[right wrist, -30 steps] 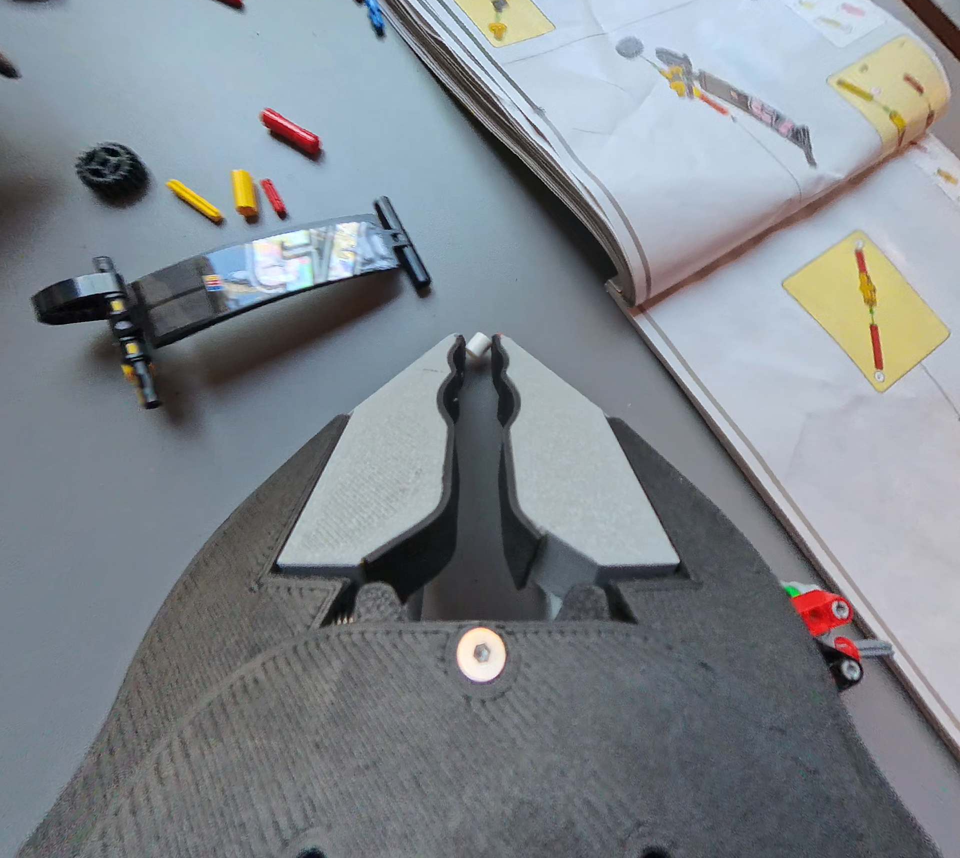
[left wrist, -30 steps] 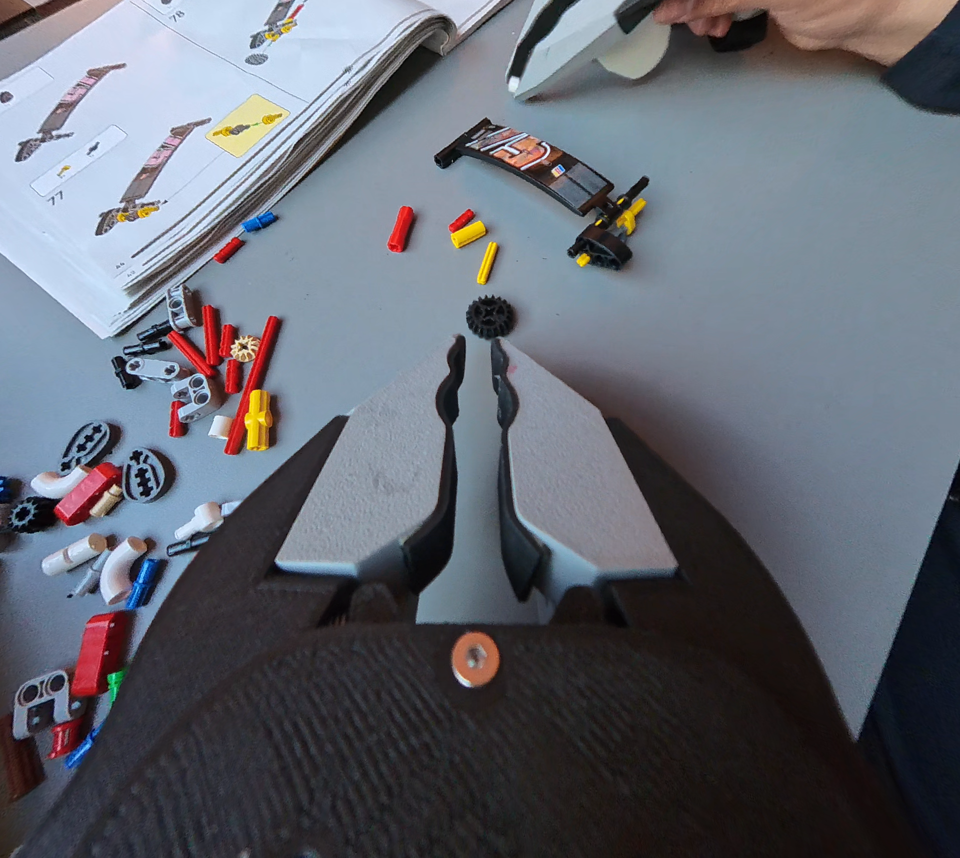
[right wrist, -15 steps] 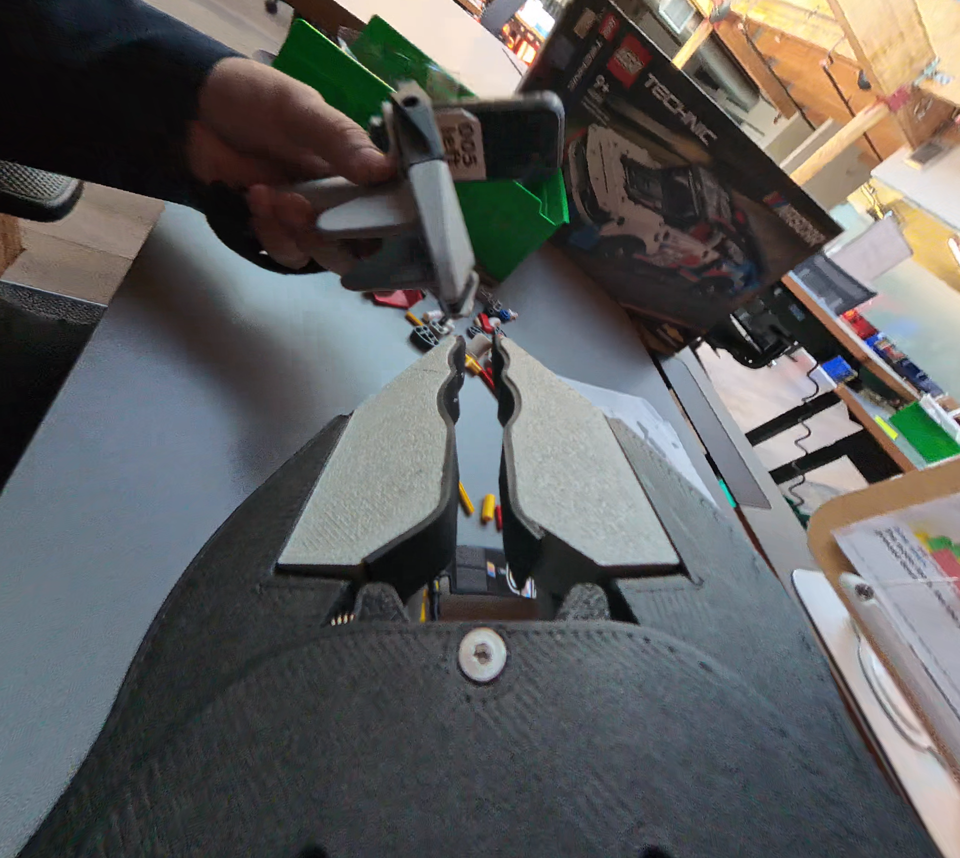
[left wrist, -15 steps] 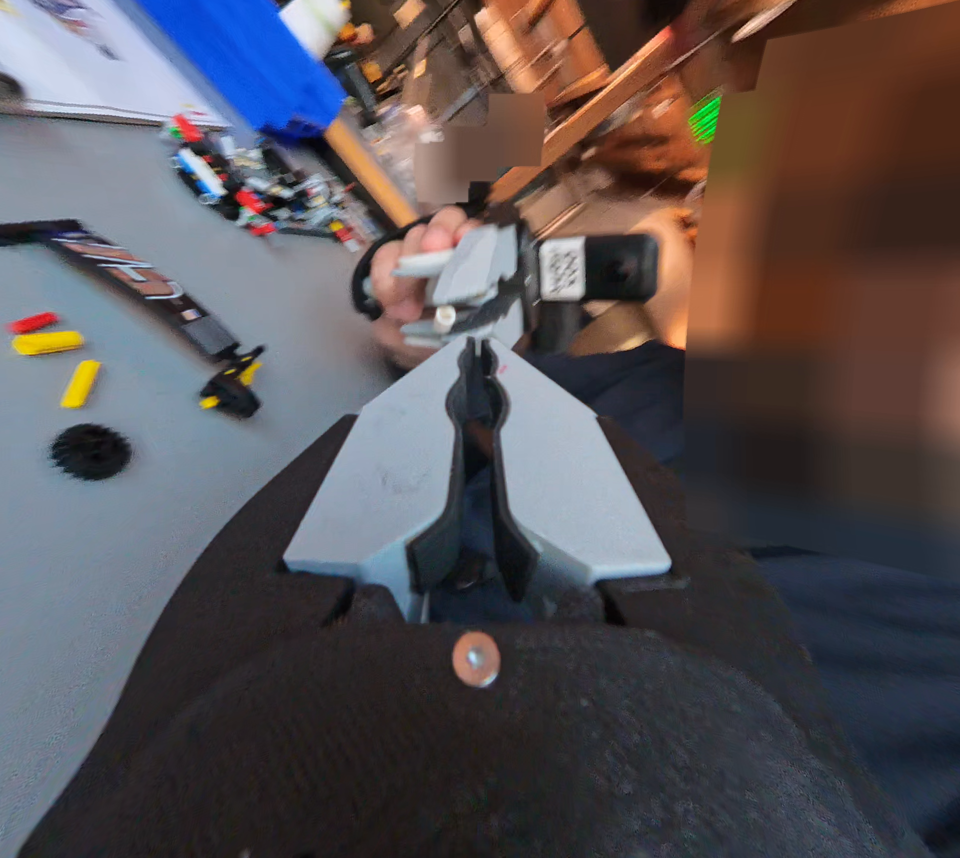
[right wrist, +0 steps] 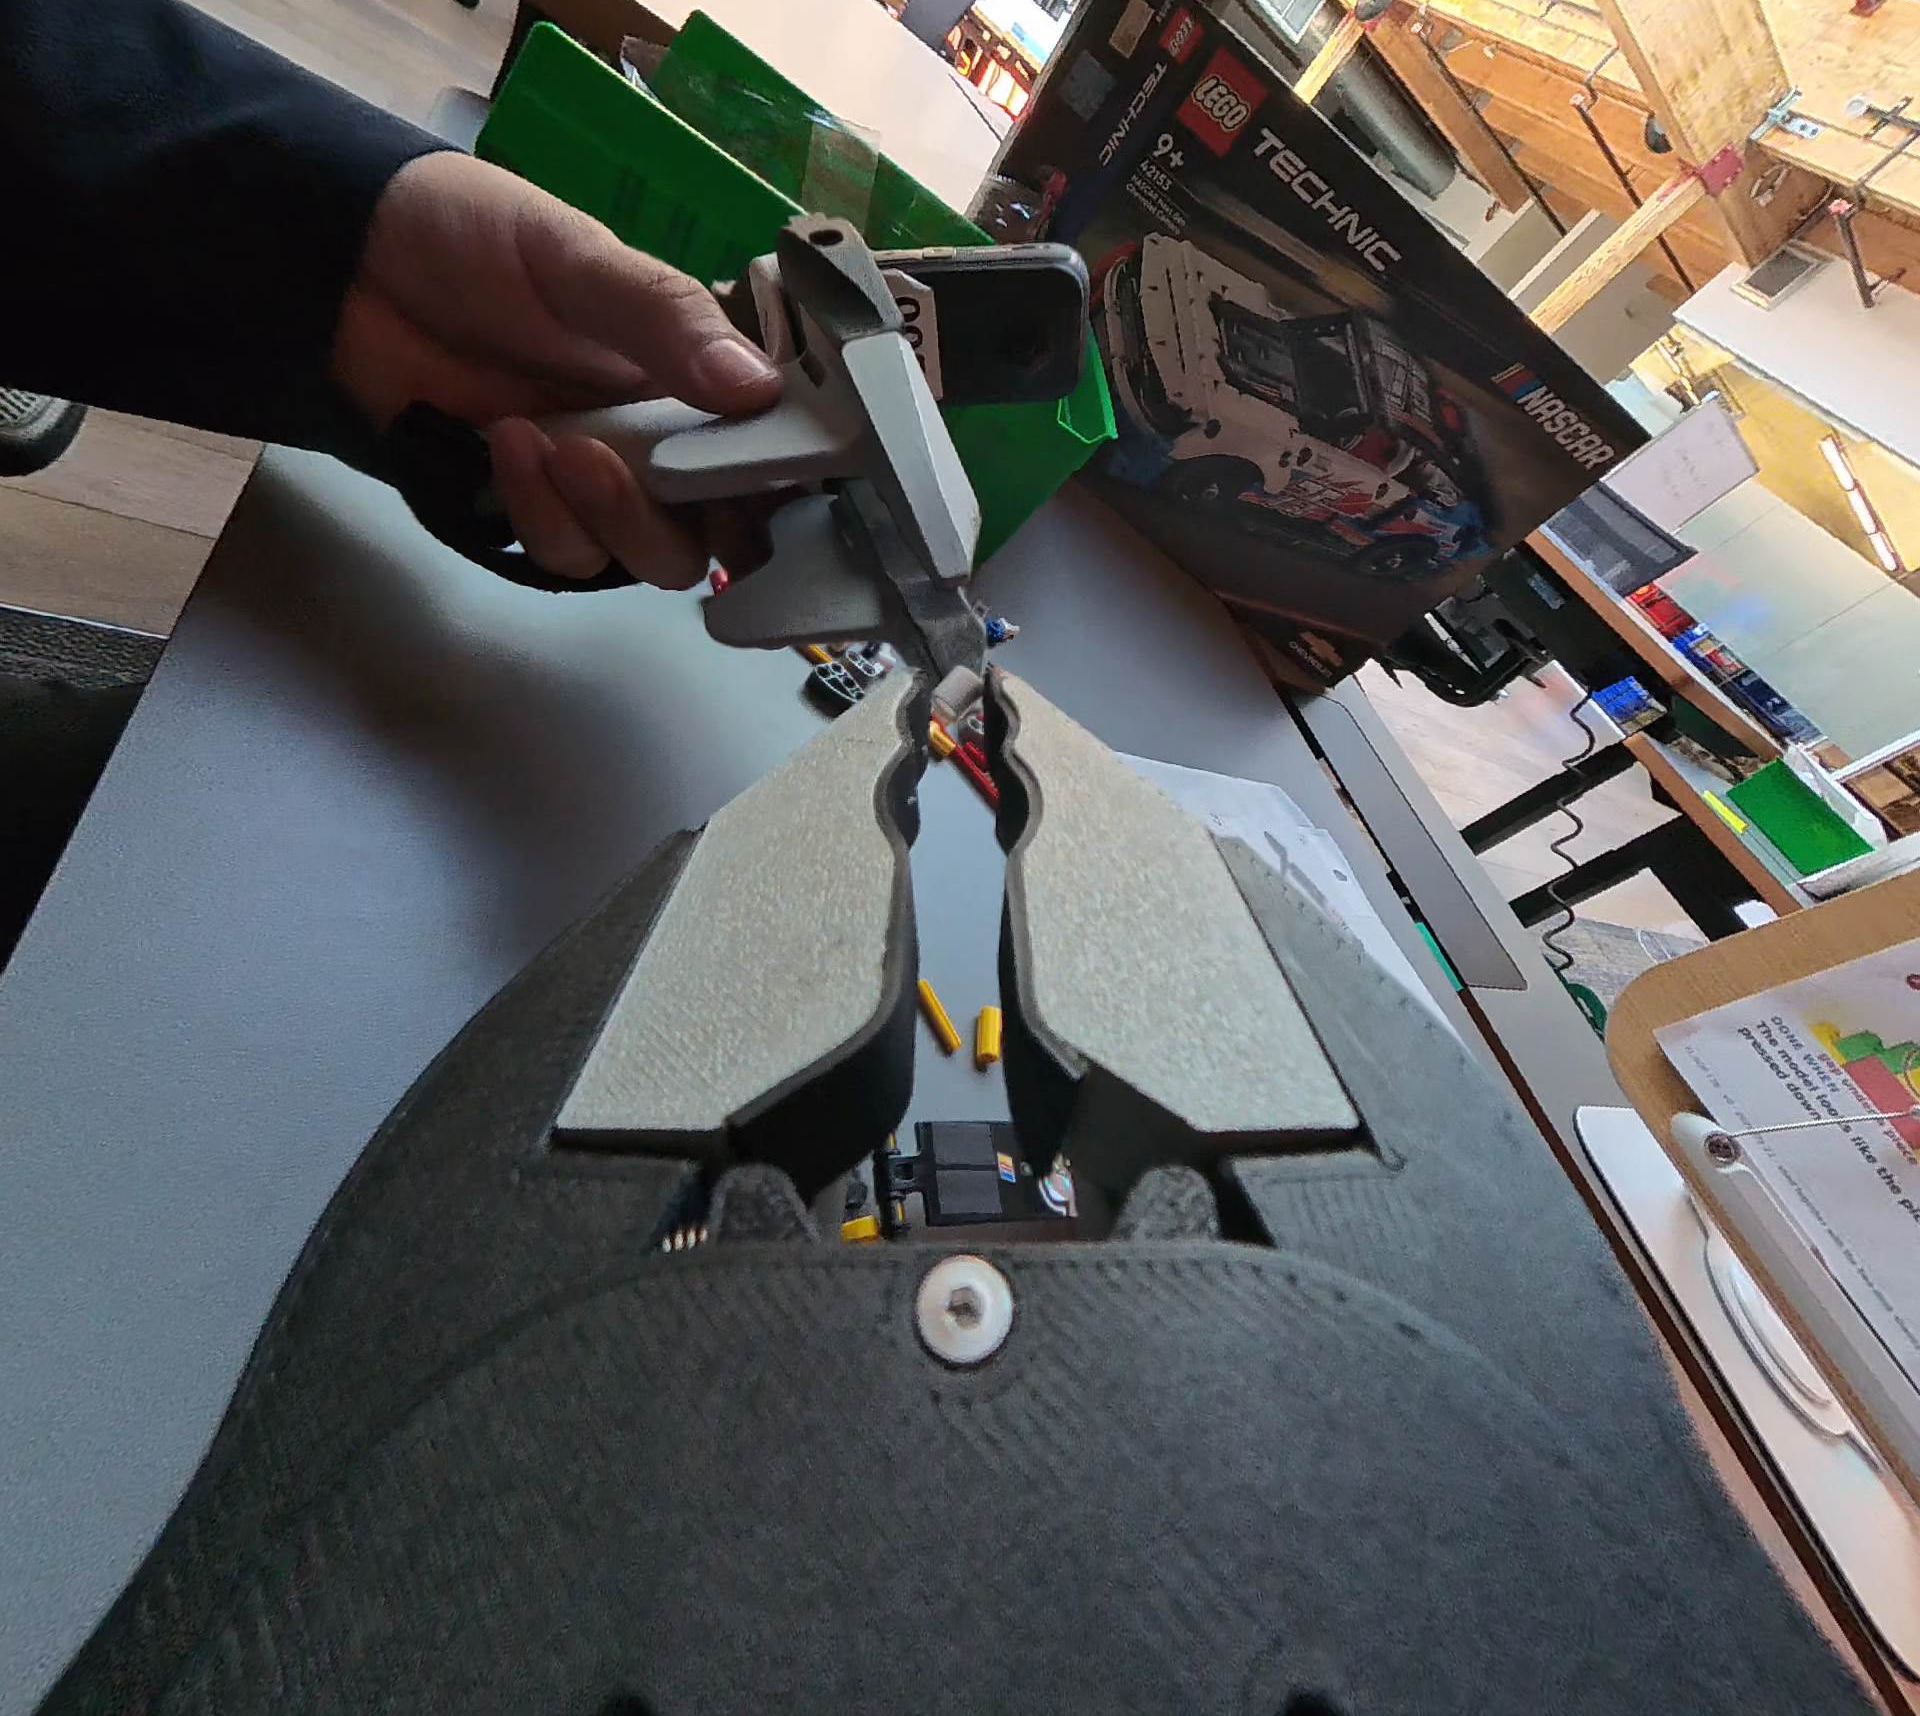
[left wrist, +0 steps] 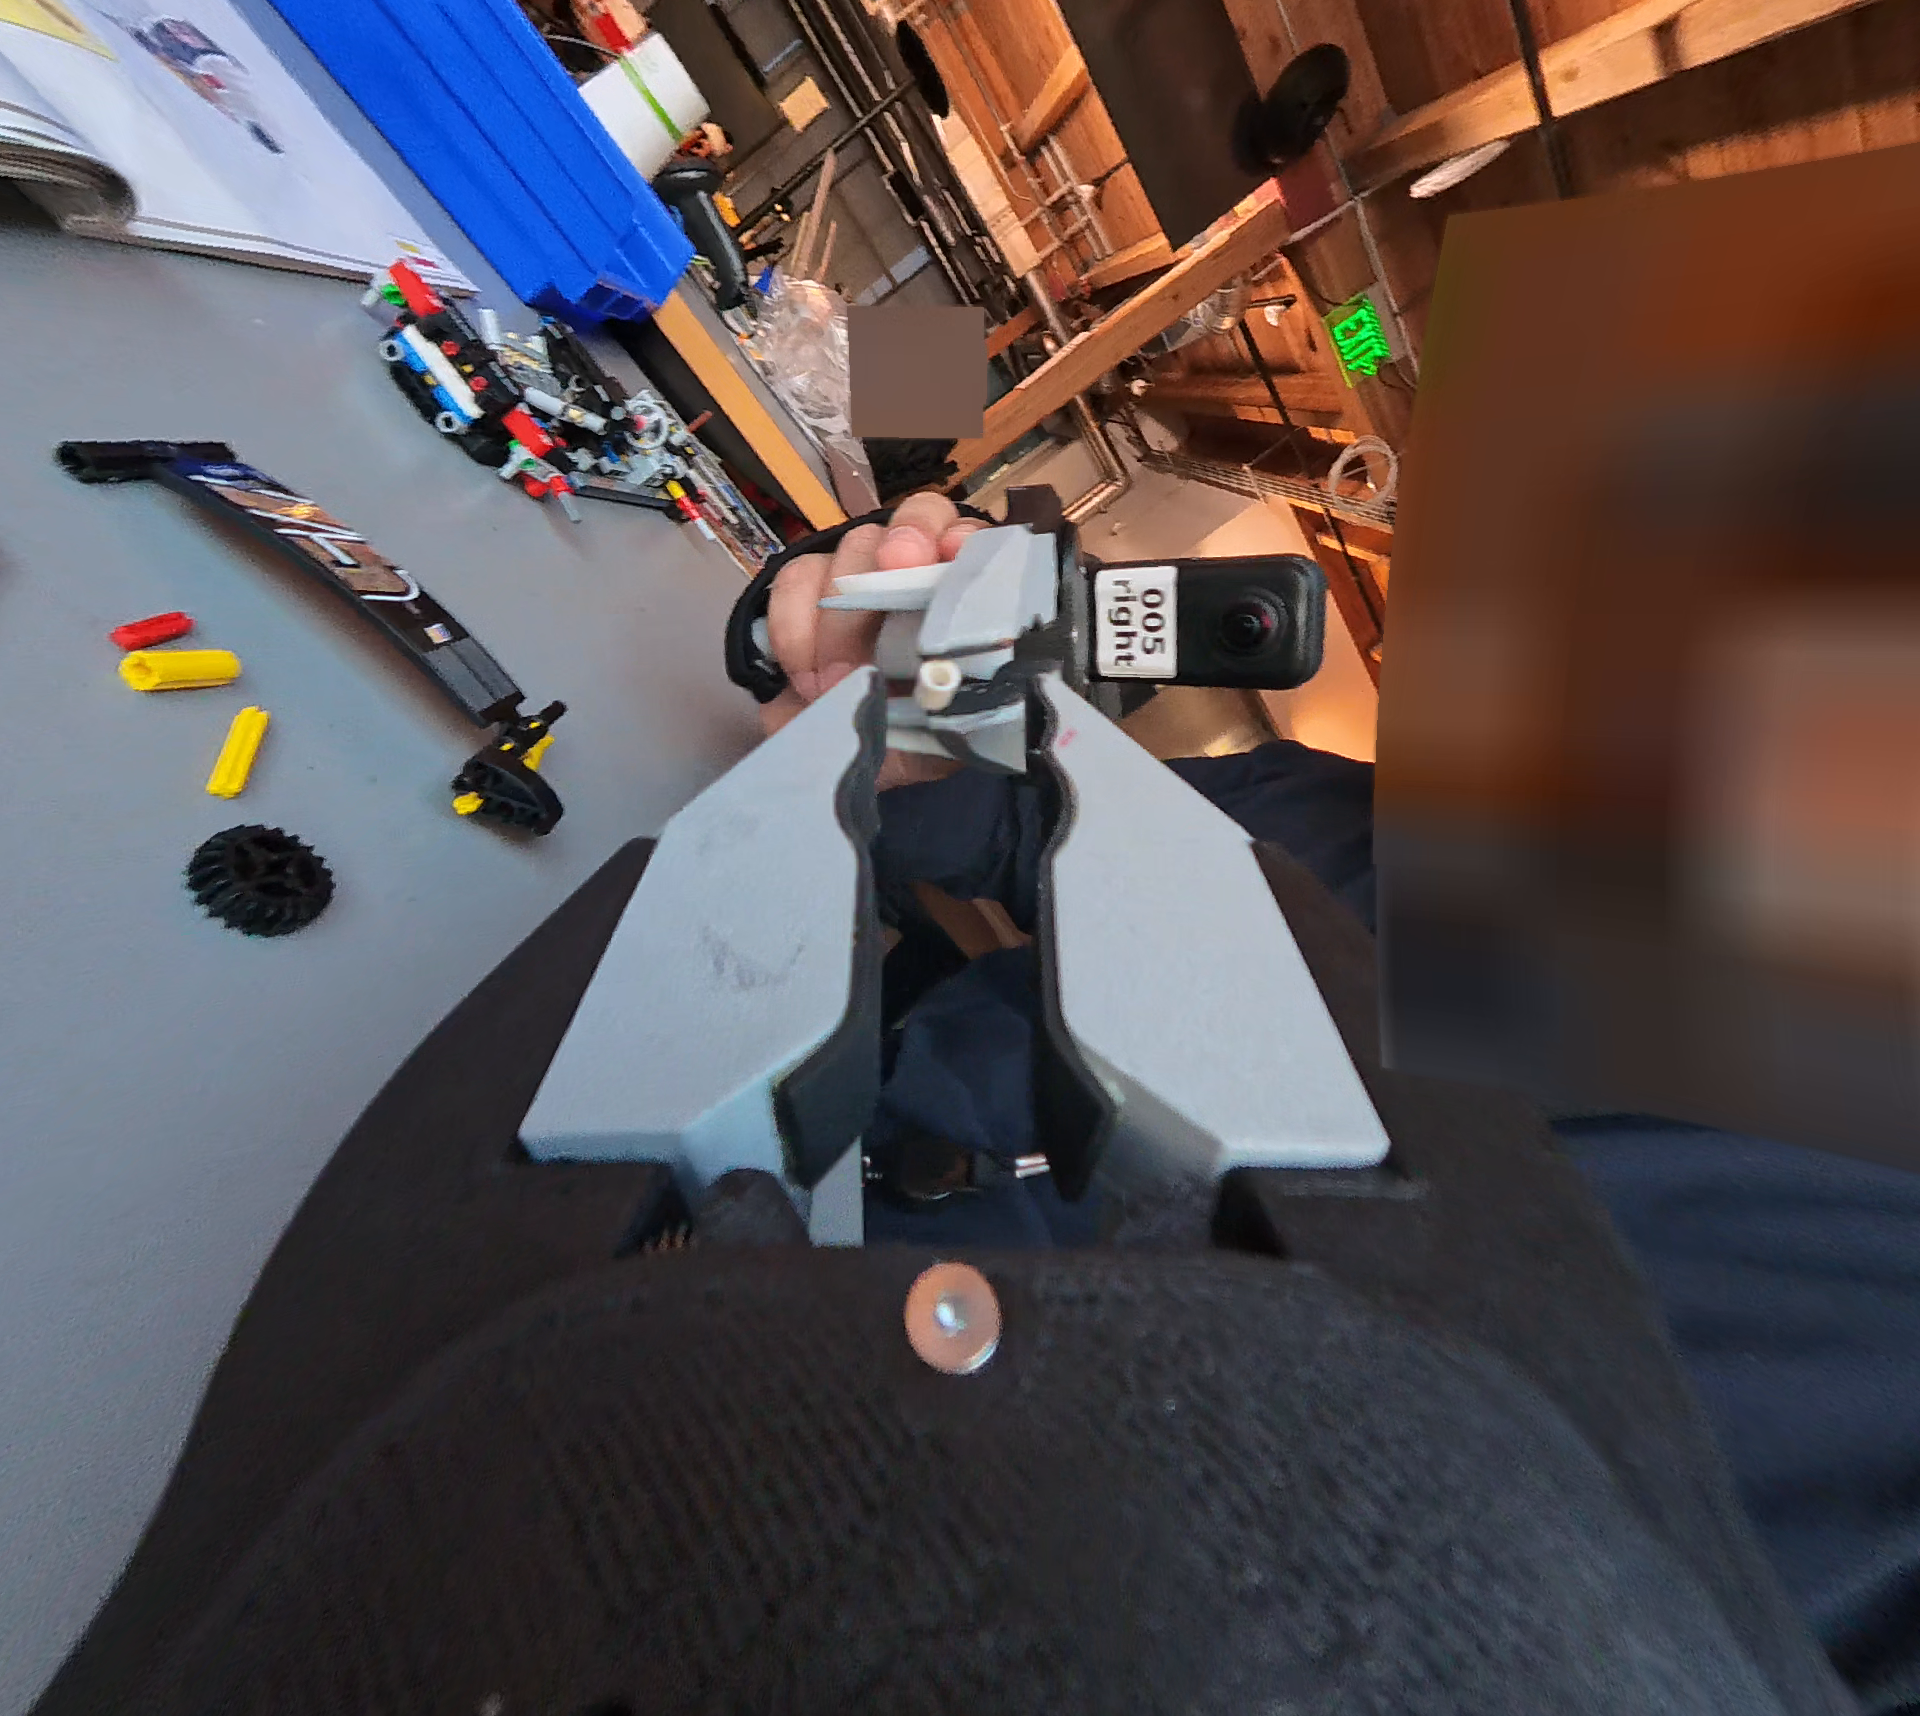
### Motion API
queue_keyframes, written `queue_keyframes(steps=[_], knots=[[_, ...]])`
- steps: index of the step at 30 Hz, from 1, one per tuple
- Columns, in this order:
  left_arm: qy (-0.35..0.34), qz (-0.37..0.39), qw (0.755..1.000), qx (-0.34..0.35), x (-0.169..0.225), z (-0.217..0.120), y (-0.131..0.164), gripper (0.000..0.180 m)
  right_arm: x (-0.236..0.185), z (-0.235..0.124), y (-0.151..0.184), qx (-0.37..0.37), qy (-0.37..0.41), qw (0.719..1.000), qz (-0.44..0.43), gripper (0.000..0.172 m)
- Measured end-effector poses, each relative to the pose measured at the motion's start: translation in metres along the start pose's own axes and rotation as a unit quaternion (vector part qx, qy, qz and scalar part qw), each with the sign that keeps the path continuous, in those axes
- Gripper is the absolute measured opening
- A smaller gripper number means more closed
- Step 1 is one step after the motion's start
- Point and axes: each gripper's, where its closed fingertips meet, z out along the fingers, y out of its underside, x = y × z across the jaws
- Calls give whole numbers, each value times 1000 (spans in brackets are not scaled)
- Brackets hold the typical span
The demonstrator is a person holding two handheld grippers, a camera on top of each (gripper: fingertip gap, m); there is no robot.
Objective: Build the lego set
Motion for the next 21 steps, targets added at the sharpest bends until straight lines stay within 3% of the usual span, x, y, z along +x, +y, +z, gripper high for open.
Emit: queue_keyframes(steps=[7, 10, 16, 19, 21], knots=[[-15, 5, 1000, -19, -5, 9, 7, 24, -1, 2, 1, 0, -4, 1000, 2, 7], [-14, 6, 999, -29, -4, 13, 11, 8, -5, 2, 1, 1, -12, 1000, 0, 7], [-45, 13, 999, -26, -11, 8, 11, 5, -6, 6, 6, -12, -11, 1000, 3, 7], [-138, 55, 988, -30, -26, -16, -6, 5, -2, 9, 15, -29, -8, 999, 23, 8], [-288, 130, 948, -45, -53, -57, -30, 5, 0, 8, 20, -31, -13, 998, 48, 8]])
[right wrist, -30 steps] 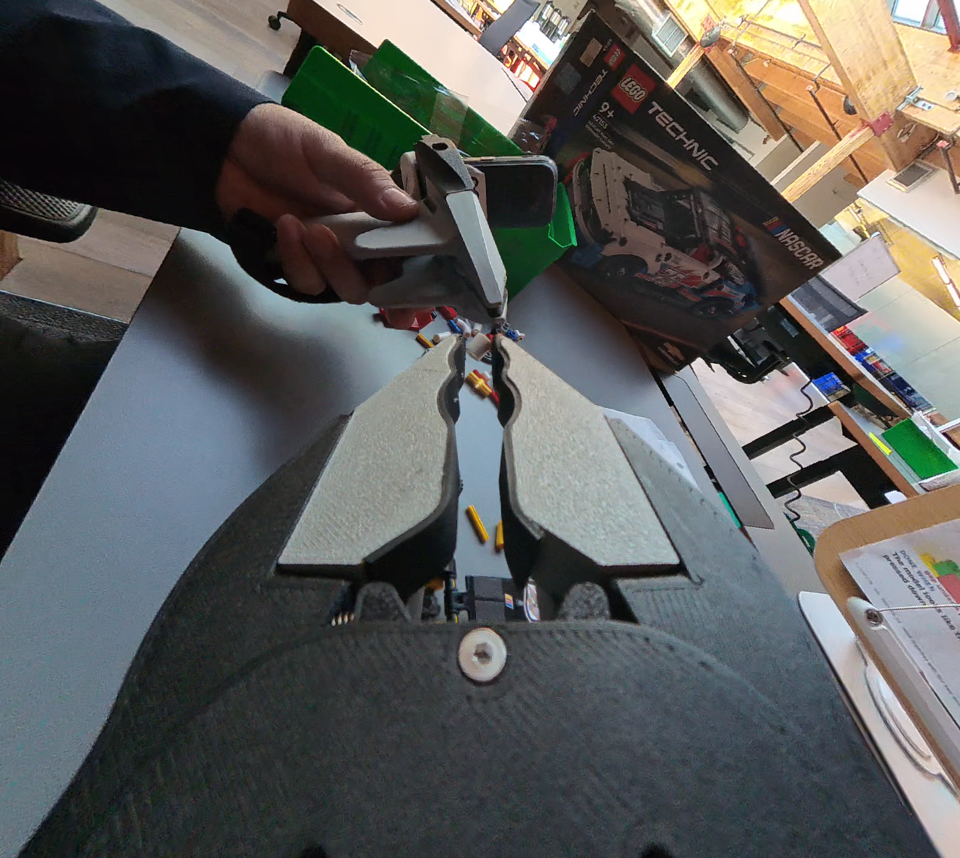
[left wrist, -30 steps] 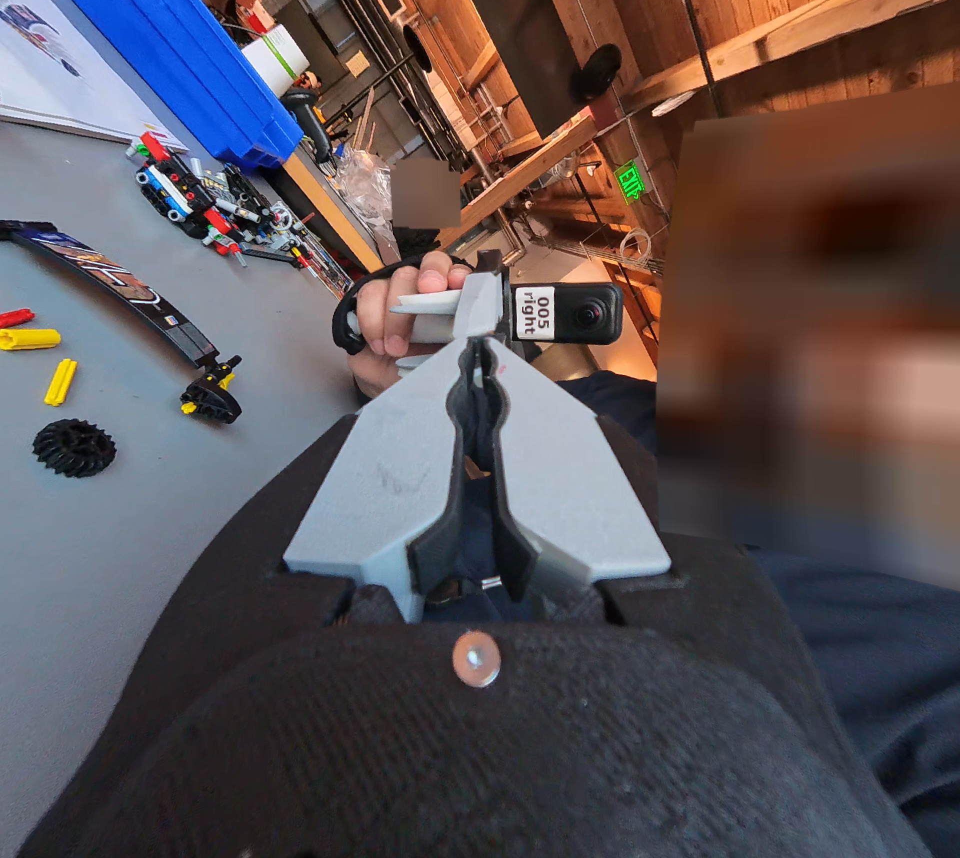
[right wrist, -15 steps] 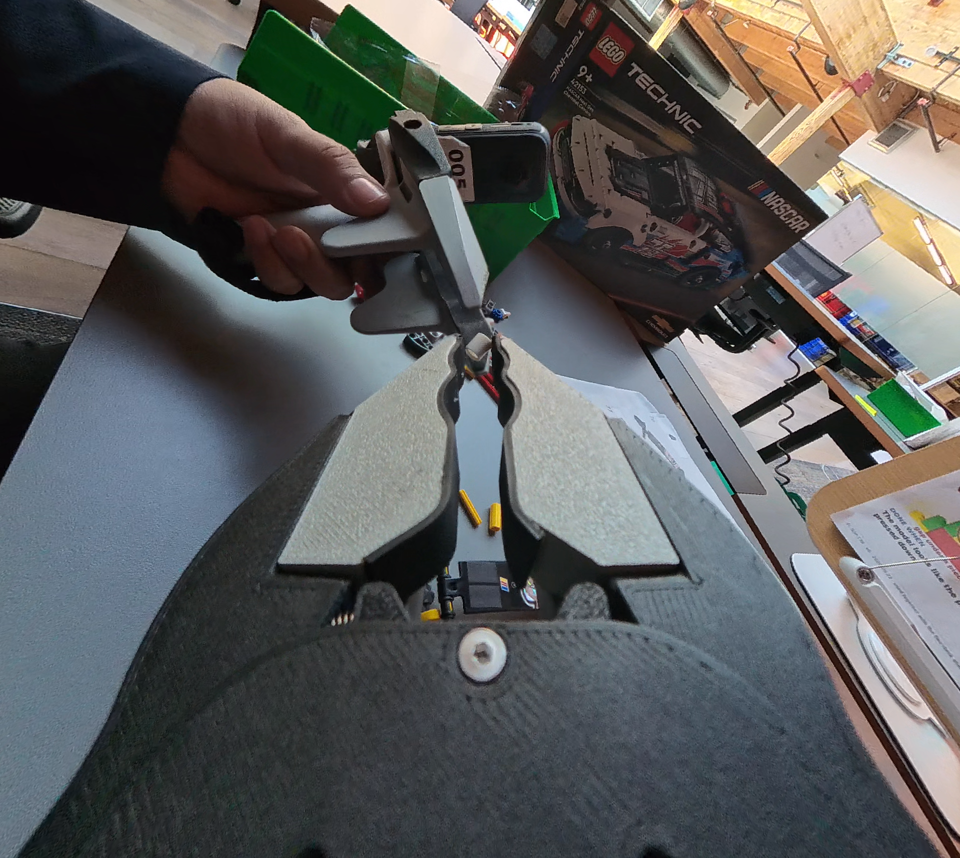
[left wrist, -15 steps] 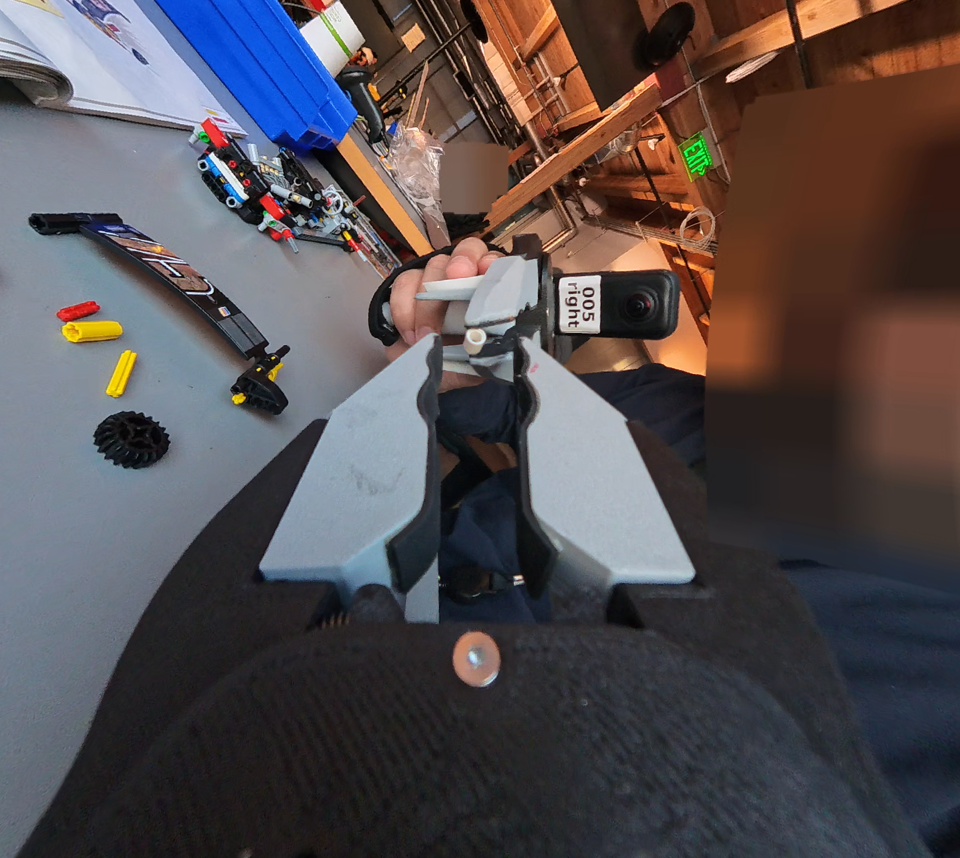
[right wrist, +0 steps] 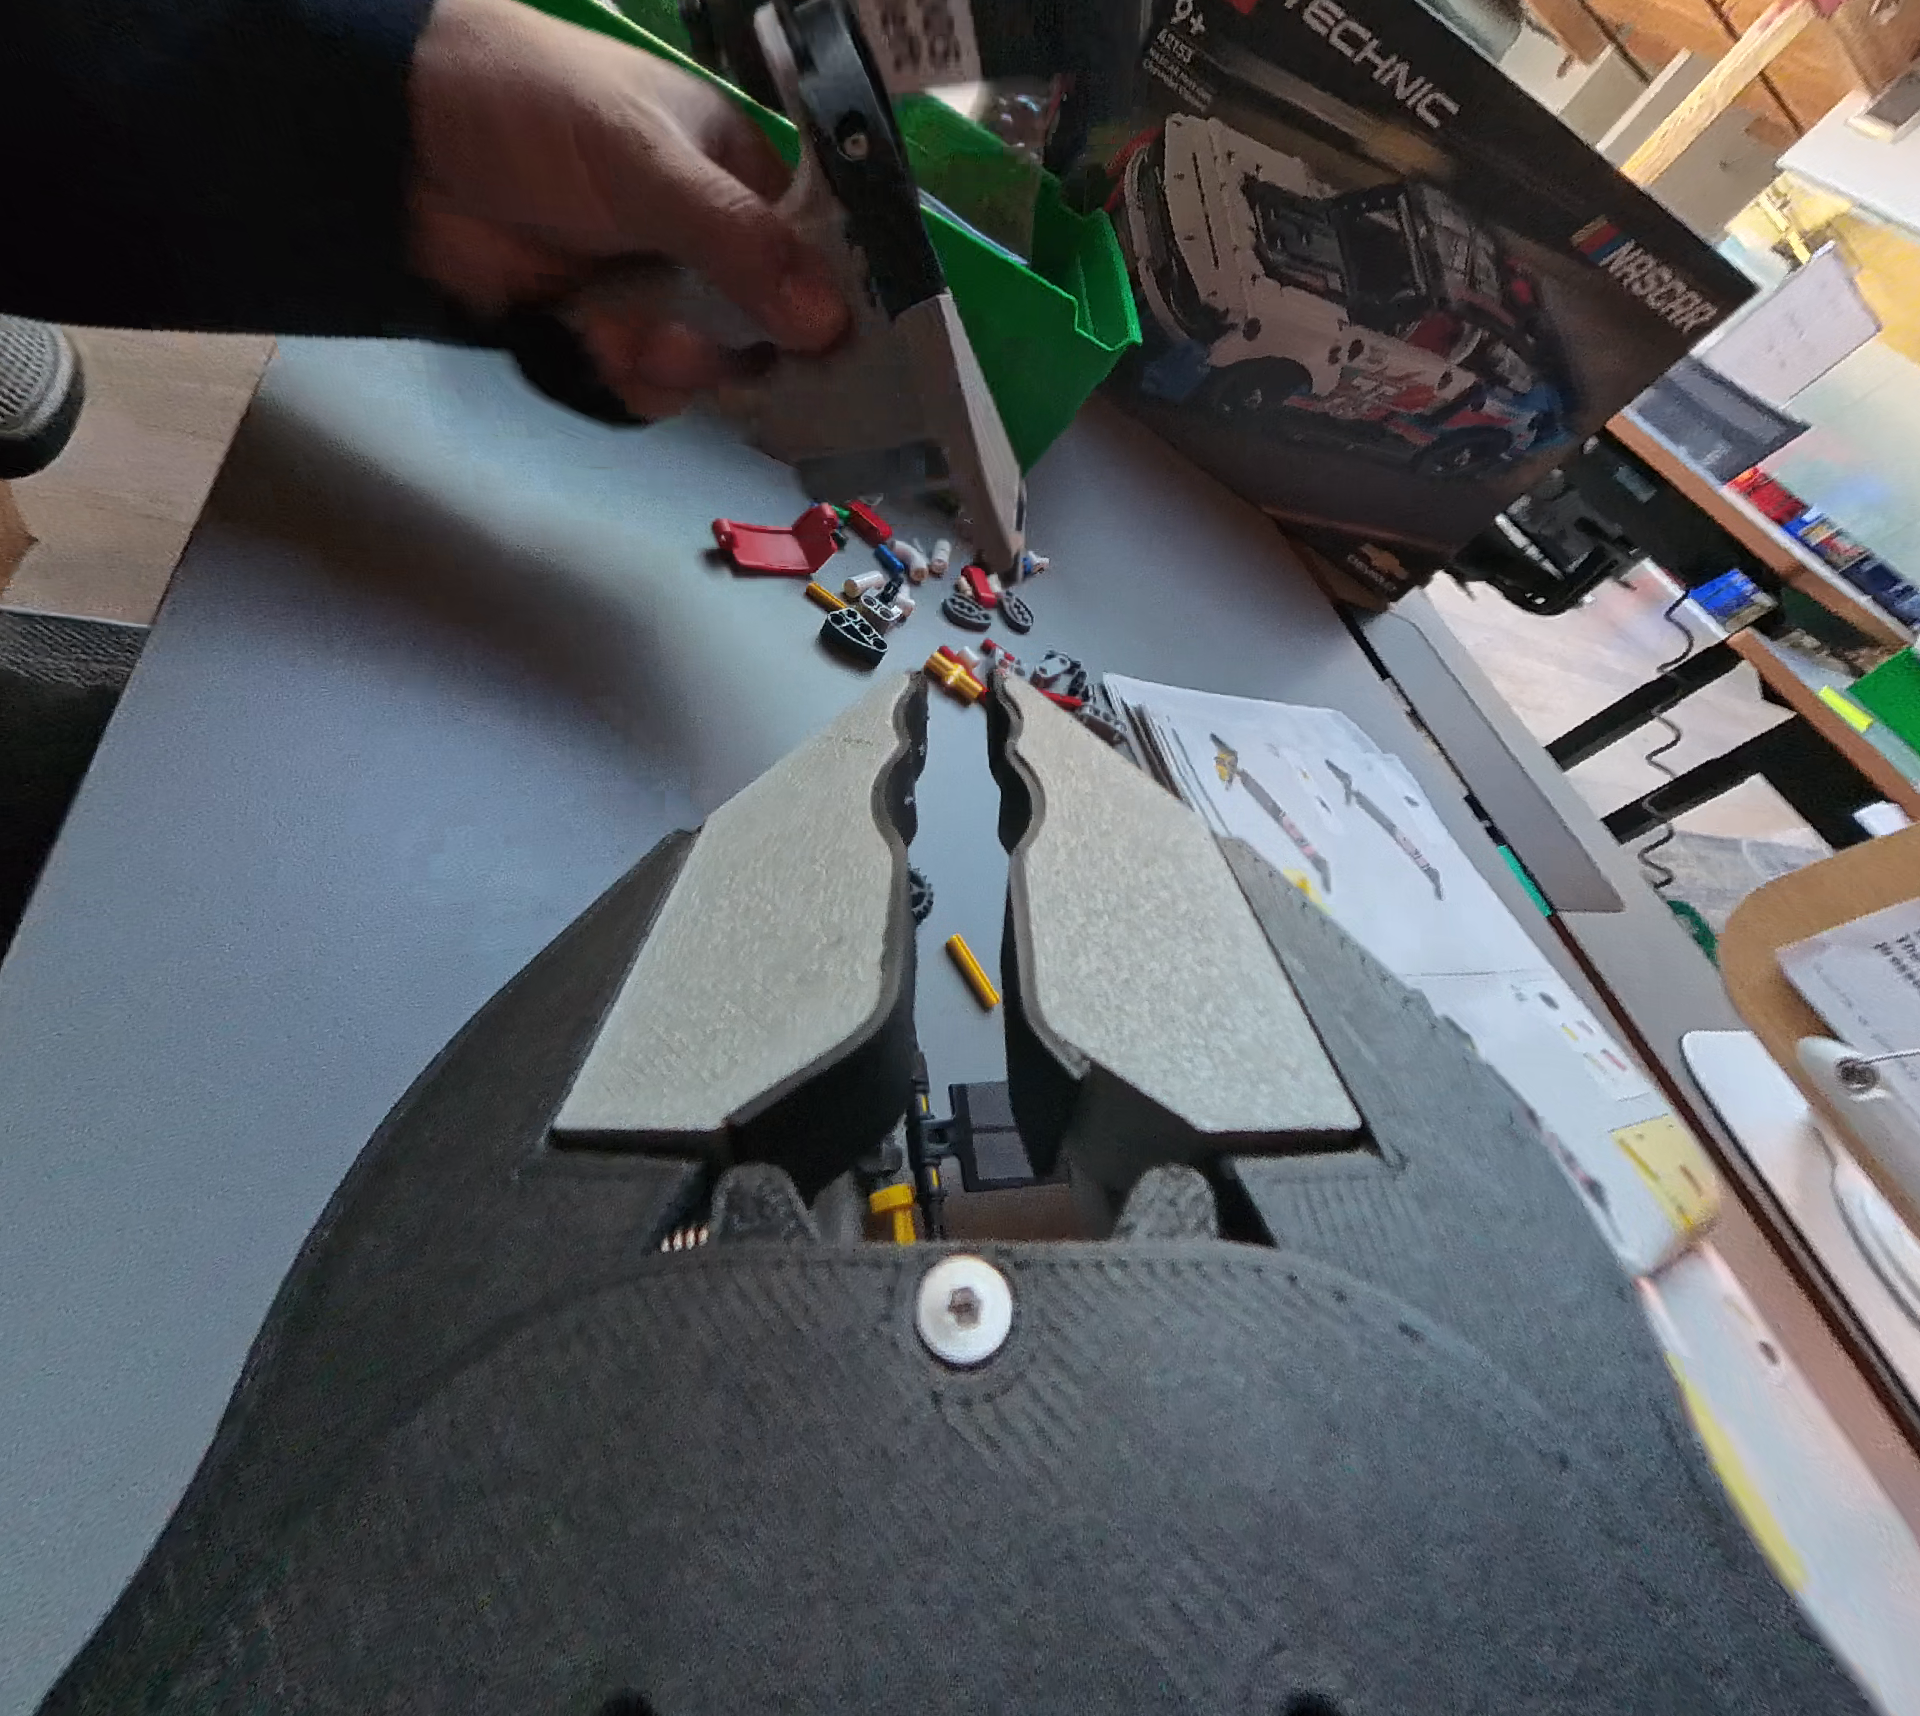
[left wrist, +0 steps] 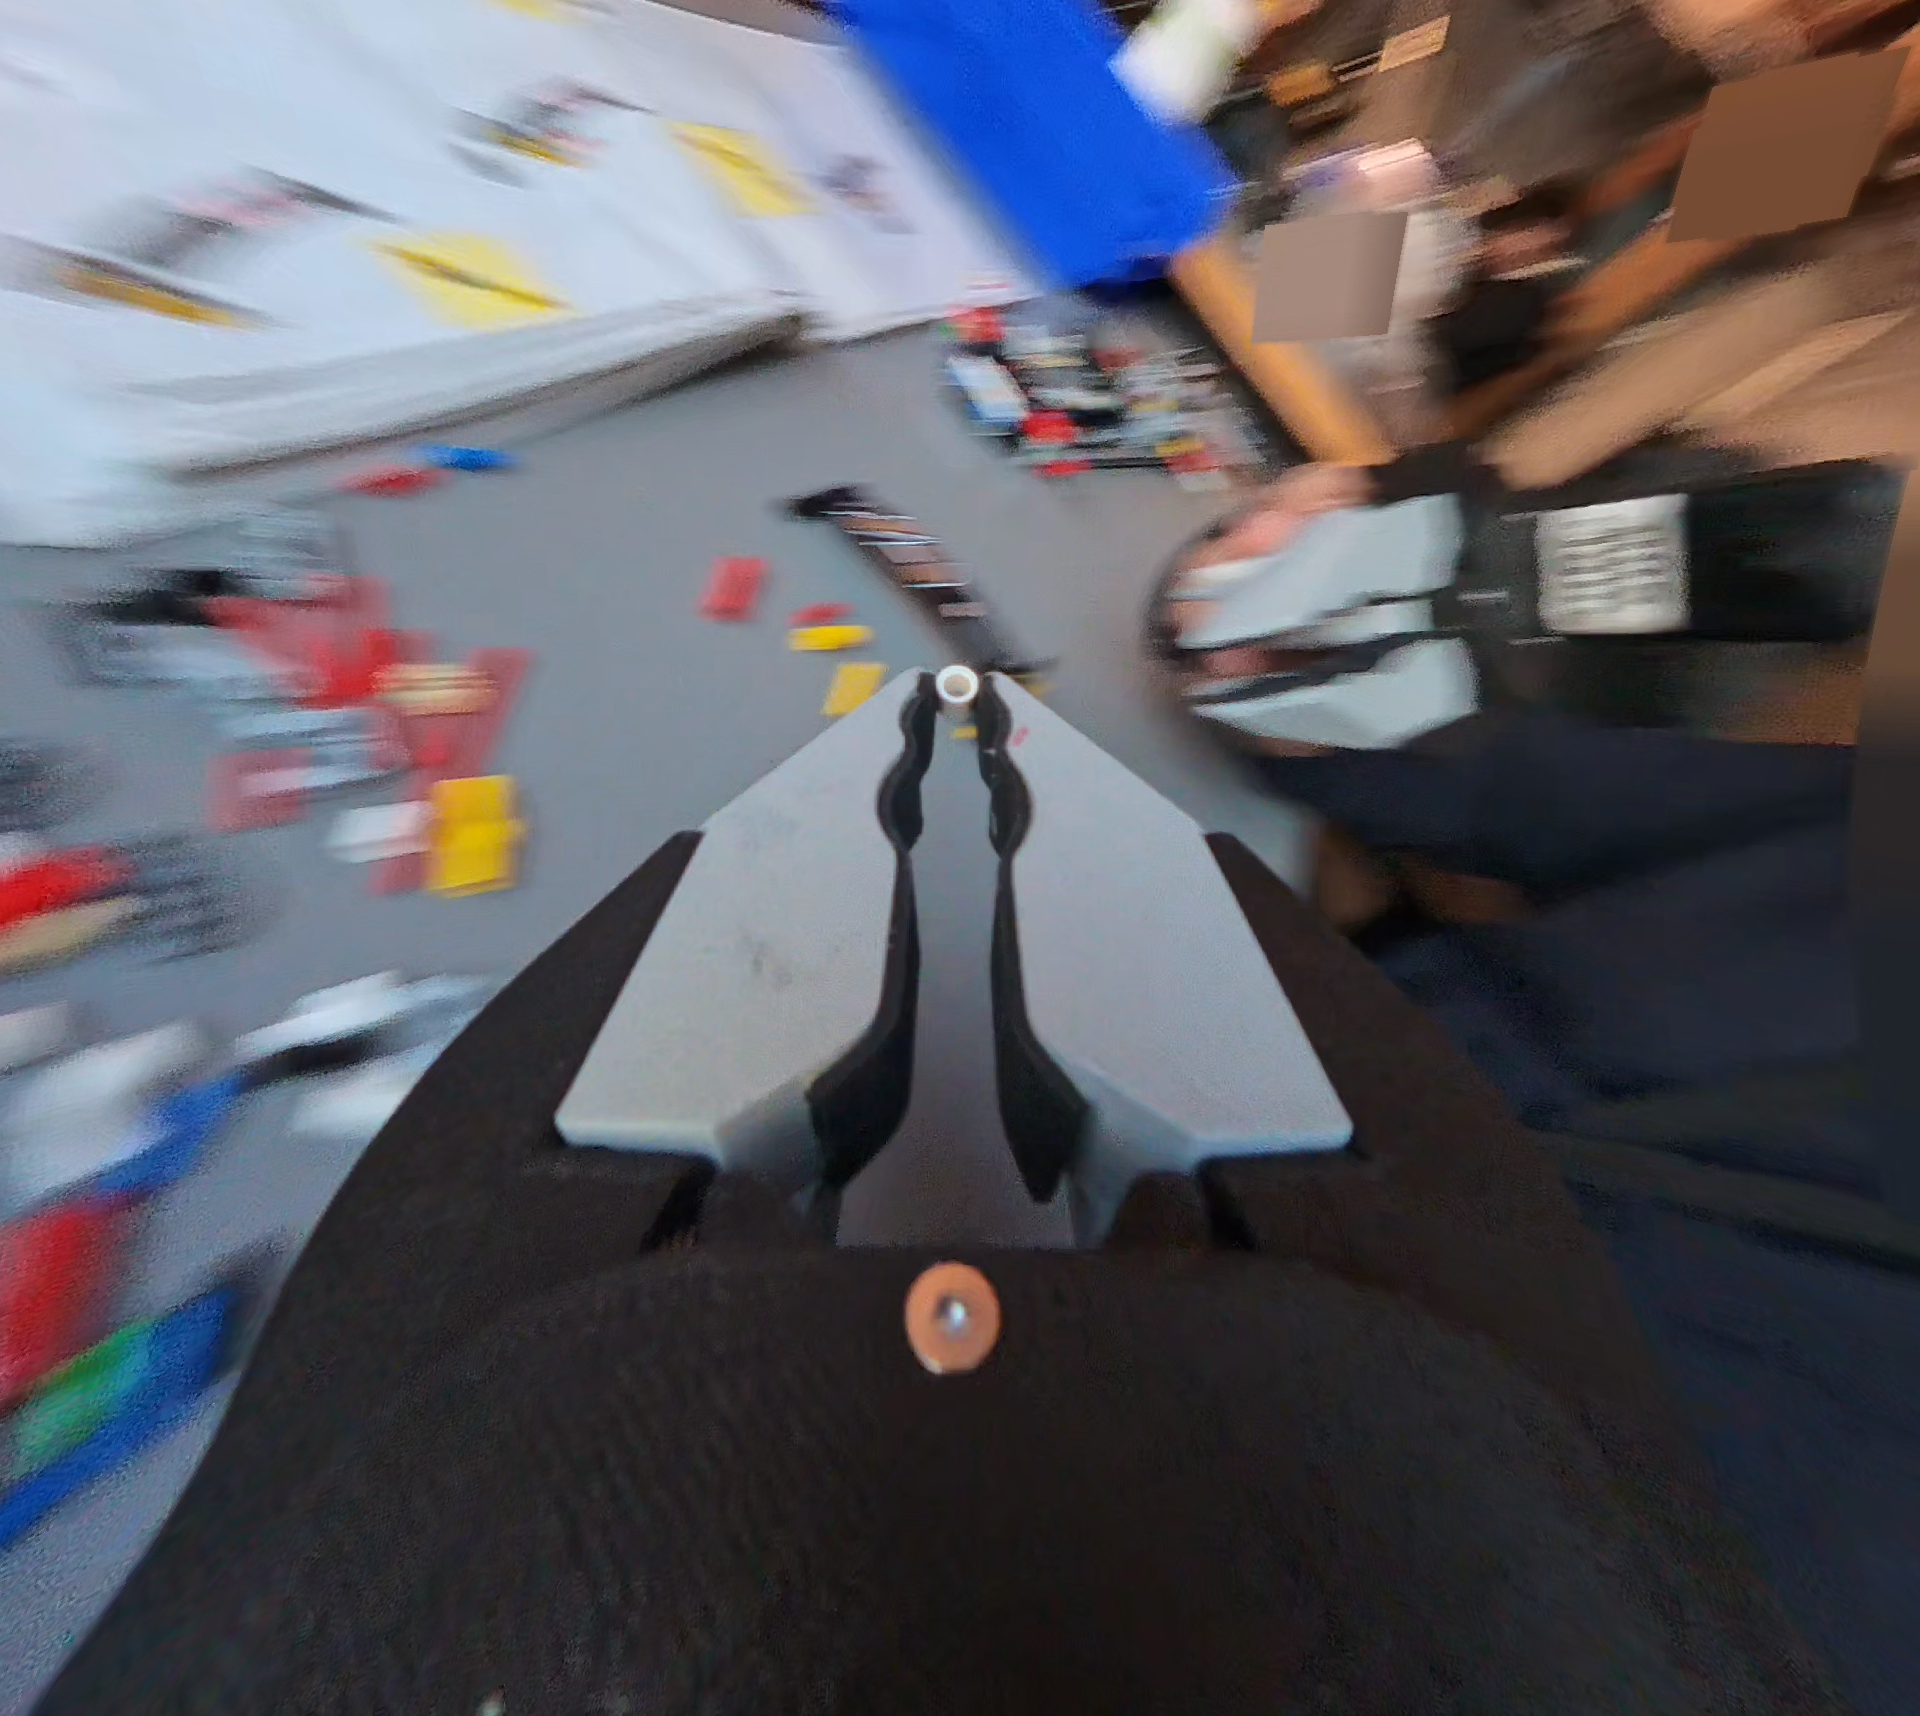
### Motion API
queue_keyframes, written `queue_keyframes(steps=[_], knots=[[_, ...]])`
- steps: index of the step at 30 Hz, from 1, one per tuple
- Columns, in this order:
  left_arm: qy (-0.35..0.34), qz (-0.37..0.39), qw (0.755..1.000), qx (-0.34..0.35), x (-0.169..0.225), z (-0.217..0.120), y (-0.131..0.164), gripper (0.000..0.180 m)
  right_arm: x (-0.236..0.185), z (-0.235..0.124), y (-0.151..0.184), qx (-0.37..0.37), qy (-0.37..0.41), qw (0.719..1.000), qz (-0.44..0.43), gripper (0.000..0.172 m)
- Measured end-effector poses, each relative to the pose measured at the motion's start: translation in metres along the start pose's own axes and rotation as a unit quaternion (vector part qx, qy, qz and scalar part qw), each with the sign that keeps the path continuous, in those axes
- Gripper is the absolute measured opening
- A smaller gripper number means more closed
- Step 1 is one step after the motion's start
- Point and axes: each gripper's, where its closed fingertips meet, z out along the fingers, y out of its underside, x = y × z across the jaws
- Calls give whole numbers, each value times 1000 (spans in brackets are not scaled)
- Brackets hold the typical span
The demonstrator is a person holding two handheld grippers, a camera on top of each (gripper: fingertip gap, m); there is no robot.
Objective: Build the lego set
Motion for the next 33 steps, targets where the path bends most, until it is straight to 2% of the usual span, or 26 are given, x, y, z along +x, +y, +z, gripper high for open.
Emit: queue_keyframes(steps=[2, 5, 7, 9, 13, 15, 21, 28, 30, 33], knots=[[-130, 36, 990, -47, -49, -23, -5, 5, 3, -1, 3, 0, -6, 1000, 26, 9], [-202, 43, 968, -139, -83, -35, 4, 5, 6, -3, 6, 1, -11, 999, 47, 9], [-251, 60, 945, -201, -102, -39, 15, 5, 7, -4, 8, -1, -12, 999, 50, 8], [-266, 68, 931, -241, -110, -38, 26, 5, 5, -4, 9, -2, -14, 999, 48, 8], [-270, 62, 924, -264, -116, -34, 34, 6, 3, -5, 10, -7, -16, 999, 42, 7], [-286, 62, 919, -264, -122, -39, 34, 11, 2, -6, 10, -7, -16, 999, 40, 7], [-274, 52, 930, -239, -114, -44, 27, 23, 8, -9, 13, -8, -10, 999, 49, 7], [-282, 66, 940, -181, -99, -52, 8, 24, 19, -12, 17, -9, 5, 998, 69, 5], [-267, 84, 947, -156, -85, -47, 3, 24, 22, -14, 18, -6, 6, 997, 77, 5], [-198, 159, 962, -105, -50, -27, 0, 33, 22, -15, 17, 4, -8, 996, 93, 8]])
